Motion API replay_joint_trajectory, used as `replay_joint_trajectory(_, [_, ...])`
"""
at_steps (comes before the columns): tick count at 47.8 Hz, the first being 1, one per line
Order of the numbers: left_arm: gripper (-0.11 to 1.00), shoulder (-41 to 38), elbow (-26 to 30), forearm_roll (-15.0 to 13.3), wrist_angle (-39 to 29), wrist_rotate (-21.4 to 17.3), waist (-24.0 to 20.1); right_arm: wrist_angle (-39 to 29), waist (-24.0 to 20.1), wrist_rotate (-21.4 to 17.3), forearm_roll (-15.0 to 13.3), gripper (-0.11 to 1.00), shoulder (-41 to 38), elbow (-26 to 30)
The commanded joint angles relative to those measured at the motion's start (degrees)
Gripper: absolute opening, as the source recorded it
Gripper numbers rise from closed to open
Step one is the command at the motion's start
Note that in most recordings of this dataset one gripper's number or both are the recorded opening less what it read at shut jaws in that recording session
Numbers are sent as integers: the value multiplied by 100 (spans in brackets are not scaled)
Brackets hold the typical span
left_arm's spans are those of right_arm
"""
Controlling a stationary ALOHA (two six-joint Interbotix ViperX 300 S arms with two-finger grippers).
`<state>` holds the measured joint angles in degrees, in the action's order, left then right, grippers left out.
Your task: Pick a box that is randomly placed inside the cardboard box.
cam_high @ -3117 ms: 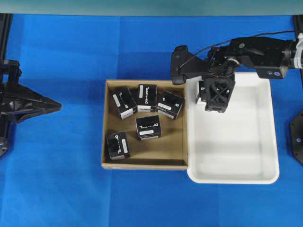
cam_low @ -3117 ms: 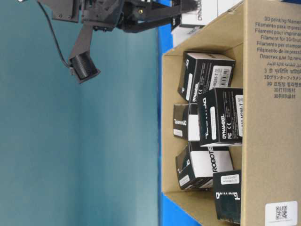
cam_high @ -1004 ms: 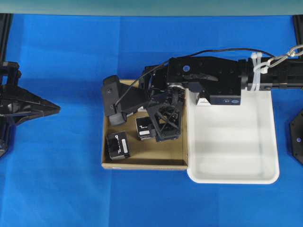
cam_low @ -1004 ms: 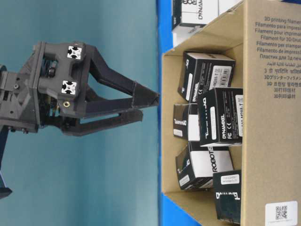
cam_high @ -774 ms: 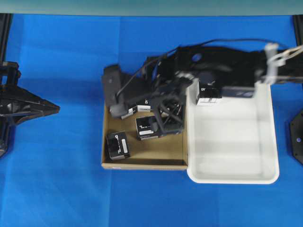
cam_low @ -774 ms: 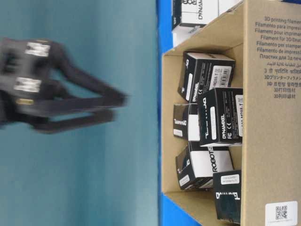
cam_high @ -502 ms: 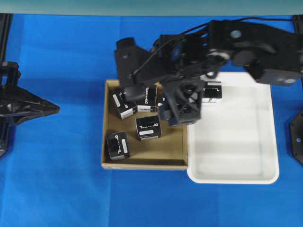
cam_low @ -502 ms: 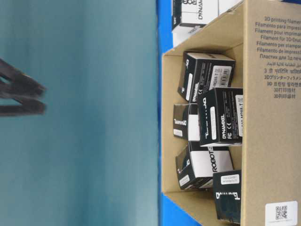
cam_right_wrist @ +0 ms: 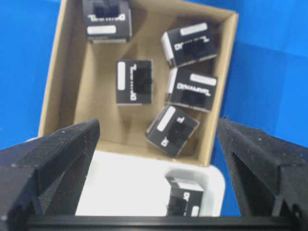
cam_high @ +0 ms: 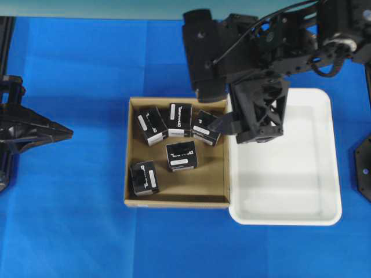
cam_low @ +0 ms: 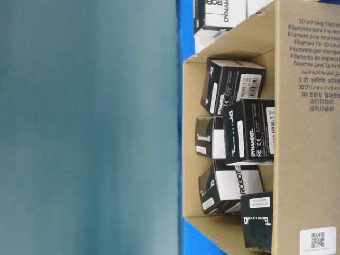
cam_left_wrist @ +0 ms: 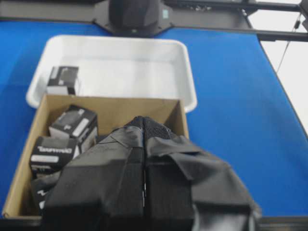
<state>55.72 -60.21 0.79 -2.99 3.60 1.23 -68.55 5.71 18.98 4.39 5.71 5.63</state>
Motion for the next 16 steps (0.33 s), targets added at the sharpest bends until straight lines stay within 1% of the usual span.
replay_joint_trajectory(1, [-7, -26, 158, 9, 35, 0, 9, 44, -9, -9, 9, 100, 97, 44])
replay_joint_trajectory(16, [-7, -18, 132, 9, 26, -9, 9, 26, -9, -44, 9, 100, 62, -35])
